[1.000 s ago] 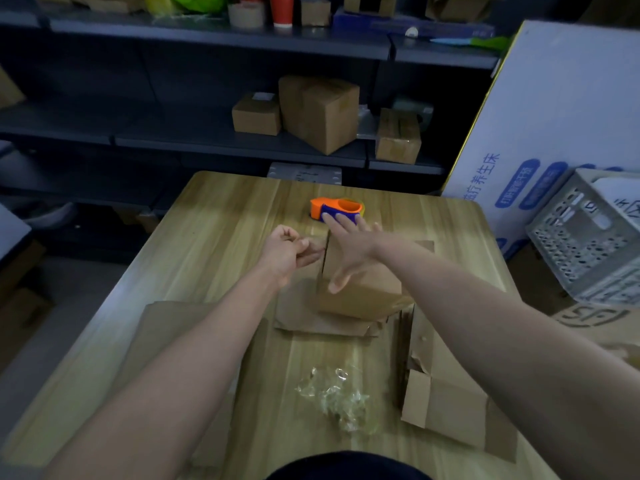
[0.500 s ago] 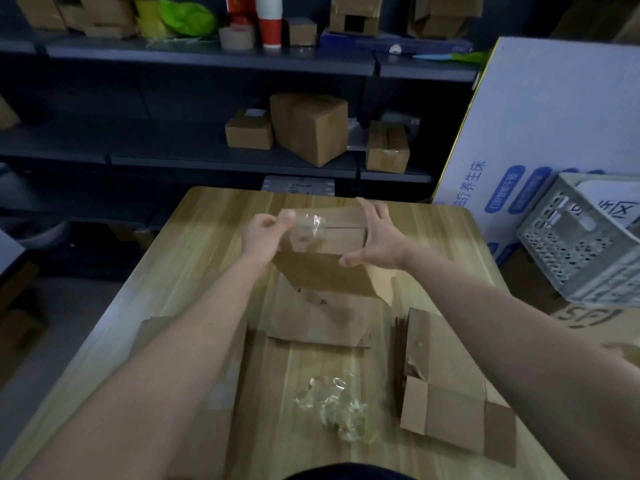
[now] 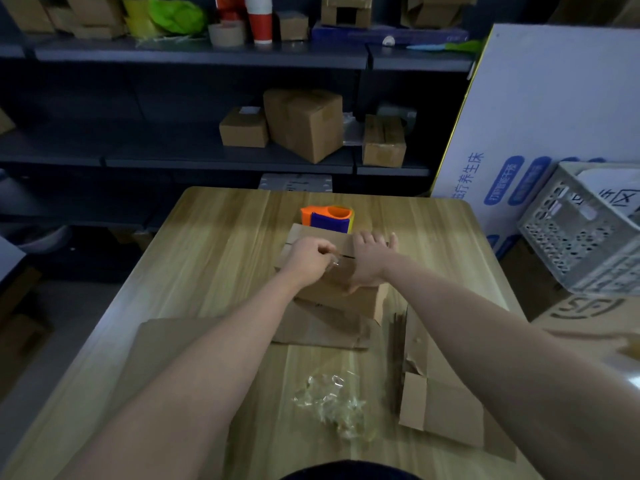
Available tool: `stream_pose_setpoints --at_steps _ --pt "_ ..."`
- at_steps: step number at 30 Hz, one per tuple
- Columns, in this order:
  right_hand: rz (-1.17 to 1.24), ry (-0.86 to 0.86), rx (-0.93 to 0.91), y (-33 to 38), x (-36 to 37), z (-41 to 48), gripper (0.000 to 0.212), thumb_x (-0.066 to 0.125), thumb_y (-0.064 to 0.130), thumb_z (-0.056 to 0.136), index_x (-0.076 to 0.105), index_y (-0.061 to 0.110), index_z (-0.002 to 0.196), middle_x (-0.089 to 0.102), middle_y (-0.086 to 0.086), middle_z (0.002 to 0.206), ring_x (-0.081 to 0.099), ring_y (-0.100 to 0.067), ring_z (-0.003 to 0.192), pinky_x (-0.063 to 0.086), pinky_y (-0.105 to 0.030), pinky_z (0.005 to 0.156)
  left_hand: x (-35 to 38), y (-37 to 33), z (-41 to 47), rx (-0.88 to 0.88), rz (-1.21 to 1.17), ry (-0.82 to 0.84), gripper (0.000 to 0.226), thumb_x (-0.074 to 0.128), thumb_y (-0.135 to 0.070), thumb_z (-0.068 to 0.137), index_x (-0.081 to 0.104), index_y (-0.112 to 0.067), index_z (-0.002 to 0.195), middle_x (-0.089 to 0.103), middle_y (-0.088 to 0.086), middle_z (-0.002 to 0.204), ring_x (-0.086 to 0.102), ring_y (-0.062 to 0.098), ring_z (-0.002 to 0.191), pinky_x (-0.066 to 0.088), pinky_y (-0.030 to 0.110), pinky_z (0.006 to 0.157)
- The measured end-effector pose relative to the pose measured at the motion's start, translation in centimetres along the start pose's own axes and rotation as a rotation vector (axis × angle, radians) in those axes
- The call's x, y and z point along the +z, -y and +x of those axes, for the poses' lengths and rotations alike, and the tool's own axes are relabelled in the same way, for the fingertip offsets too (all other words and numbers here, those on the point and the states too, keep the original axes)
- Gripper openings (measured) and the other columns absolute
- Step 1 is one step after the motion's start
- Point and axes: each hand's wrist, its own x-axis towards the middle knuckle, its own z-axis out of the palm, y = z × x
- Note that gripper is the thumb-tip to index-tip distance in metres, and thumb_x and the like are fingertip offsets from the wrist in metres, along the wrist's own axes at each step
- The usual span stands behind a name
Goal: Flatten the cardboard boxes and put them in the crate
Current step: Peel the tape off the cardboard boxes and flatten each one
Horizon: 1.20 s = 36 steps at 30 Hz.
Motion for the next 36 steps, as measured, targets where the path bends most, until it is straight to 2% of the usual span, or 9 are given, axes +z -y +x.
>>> stream_pose_setpoints --at_steps 8,12,14,16,21,25,28,31,36 --pt "0.081 0.056 -0.027 -0.7 1.1 -0.3 0.123 0.082 0.047 0.059 0.007 0.012 0.15 0.018 -0.008 0.153 0.015 -0.029 0.142 0.011 -0.057 0.115 -6.9 6.5 -0.1 -0.433 -0.138 -0.627 0.022 0.051 0.007 0.085 0.07 -0.002 0.088 0.068 0.016 0.096 0.063 0.032 0.097 0.043 0.023 0.078" --pt "0.046 0.114 -0.002 0.3 1.2 0.1 0.124 0.082 0.044 0.062 0.002 0.012 0.15 0.012 -0.008 0.156 0.008 -0.028 0.145 0.003 -0.06 0.114 -5.3 6.3 0.0 -0.356 -0.047 -0.453 0.02 0.053 0.0 0.09 0.068 -0.003 0.103 0.058 0.016 0.121 0.058 0.027 0.108 0.047 0.031 0.095" --pt "0.033 0.131 0.006 0.0 1.2 0.1 0.124 0.082 0.042 0.061 0.002 0.012 0.15 0.013 -0.009 0.157 0.008 -0.028 0.145 0.003 -0.058 0.115 -4.2 5.4 -0.2 -0.242 -0.018 -0.247 0.02 0.05 -0.007 0.093 0.07 -0.007 0.099 0.065 0.007 0.1 0.059 0.018 0.086 0.048 0.019 0.069" --pt "0.021 0.146 0.018 -0.3 1.5 0.0 0.123 0.083 0.04 0.061 0.004 0.012 0.15 0.014 -0.009 0.156 0.011 -0.028 0.145 0.004 -0.057 0.115 -3.4 4.3 -0.5 -0.199 -0.042 -0.169 0.03 0.047 -0.014 0.092 0.064 -0.018 0.068 0.057 -0.004 0.067 0.05 0.014 0.067 0.034 0.019 0.051" --pt "0.048 0.132 0.033 -0.3 2.6 -0.1 0.124 0.084 0.042 0.061 0.003 0.012 0.15 0.014 -0.009 0.155 0.012 -0.029 0.144 0.006 -0.056 0.115 -2.5 3.2 -0.4 -0.214 0.187 -0.024 0.031 0.049 -0.041 0.083 0.06 -0.013 0.075 0.055 -0.002 0.074 0.054 0.014 0.062 0.044 0.029 0.057" --pt "0.125 0.107 -0.001 0.5 2.6 0.6 0.131 0.085 0.047 0.059 -0.002 0.012 0.151 0.008 -0.007 0.157 0.006 -0.029 0.145 0.006 -0.057 0.115 -2.1 2.4 -0.6 -0.203 0.11 -0.063 0.031 0.04 -0.042 0.08 0.045 -0.02 0.057 0.05 0.0 0.068 0.049 0.02 0.064 0.033 0.028 0.053" --pt "0.131 0.082 -0.021 1.4 2.5 0.9 0.13 0.083 0.048 0.061 -0.003 0.012 0.151 0.008 -0.008 0.157 0.005 -0.029 0.145 0.005 -0.056 0.116 -2.0 2.6 -0.4 -0.229 0.283 -0.011 0.054 0.046 -0.071 0.075 0.066 -0.025 0.096 0.052 0.002 0.106 0.05 0.023 0.104 0.041 0.035 0.078" --pt "0.125 0.06 -0.033 2.0 2.6 1.1 0.128 0.082 0.048 0.061 -0.001 0.013 0.151 0.011 -0.009 0.156 0.008 -0.03 0.144 0.005 -0.054 0.117 -1.3 3.2 -0.1 -0.233 0.524 -0.099 0.088 0.07 -0.067 0.063 0.049 -0.012 0.129 0.042 0.01 0.132 0.037 0.027 0.123 0.036 0.037 0.099" --pt "0.138 0.027 -0.039 1.8 2.6 1.0 0.124 0.083 0.047 0.06 0.003 0.014 0.15 0.015 -0.009 0.154 0.011 -0.031 0.143 0.006 -0.054 0.115 -2.0 3.7 0.2 -0.195 0.172 -0.228 0.011 0.065 -0.022 0.083 0.06 -0.014 0.078 0.06 0.001 0.08 0.06 0.026 0.081 0.041 0.025 0.057"
